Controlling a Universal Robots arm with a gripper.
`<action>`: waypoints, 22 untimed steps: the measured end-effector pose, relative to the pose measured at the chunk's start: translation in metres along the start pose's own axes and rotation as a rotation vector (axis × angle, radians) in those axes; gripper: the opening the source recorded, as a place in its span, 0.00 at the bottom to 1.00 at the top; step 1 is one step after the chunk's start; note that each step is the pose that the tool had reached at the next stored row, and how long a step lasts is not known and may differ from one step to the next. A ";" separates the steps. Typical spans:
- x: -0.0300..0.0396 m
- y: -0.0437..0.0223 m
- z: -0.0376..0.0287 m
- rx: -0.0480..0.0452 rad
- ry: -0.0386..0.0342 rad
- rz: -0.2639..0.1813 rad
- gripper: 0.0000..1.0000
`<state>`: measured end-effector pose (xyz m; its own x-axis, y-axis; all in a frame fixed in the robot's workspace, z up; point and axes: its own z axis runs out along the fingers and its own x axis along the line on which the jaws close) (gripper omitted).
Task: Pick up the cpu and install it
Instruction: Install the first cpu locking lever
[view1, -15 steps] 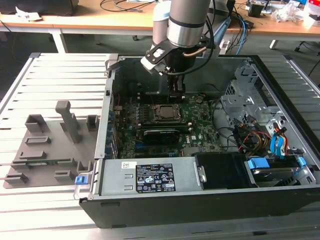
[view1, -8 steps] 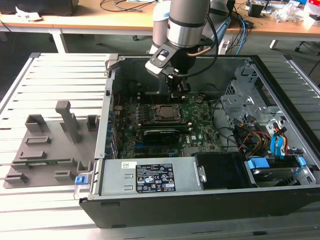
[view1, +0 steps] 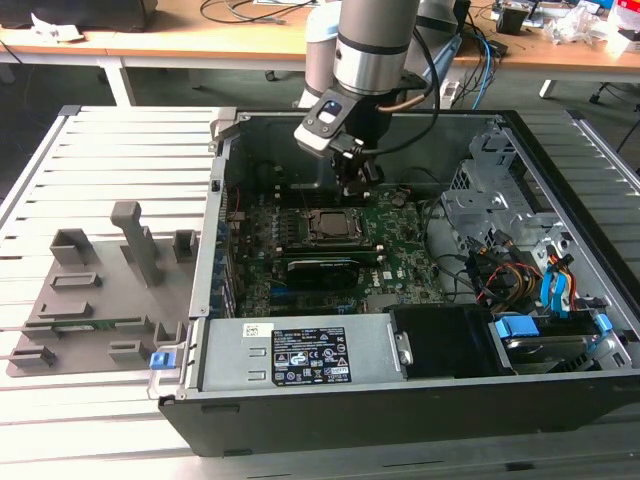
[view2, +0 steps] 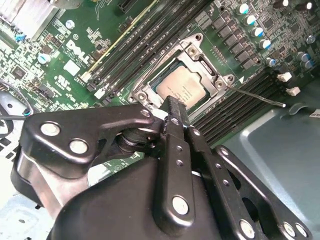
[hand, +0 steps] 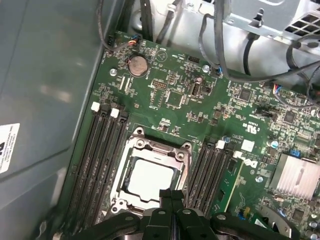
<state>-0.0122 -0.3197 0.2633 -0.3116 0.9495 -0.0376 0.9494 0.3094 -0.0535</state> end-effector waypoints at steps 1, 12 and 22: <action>0.0001 0.0000 0.0000 -0.0008 -0.0010 -0.019 0.11; 0.0003 0.0003 0.0002 -0.0070 -0.0099 -0.185 0.11; 0.0003 0.0003 0.0001 -0.0106 -0.0148 -0.278 0.11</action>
<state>-0.0121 -0.3193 0.2631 -0.5610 0.8269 -0.0374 0.8275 0.5590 -0.0534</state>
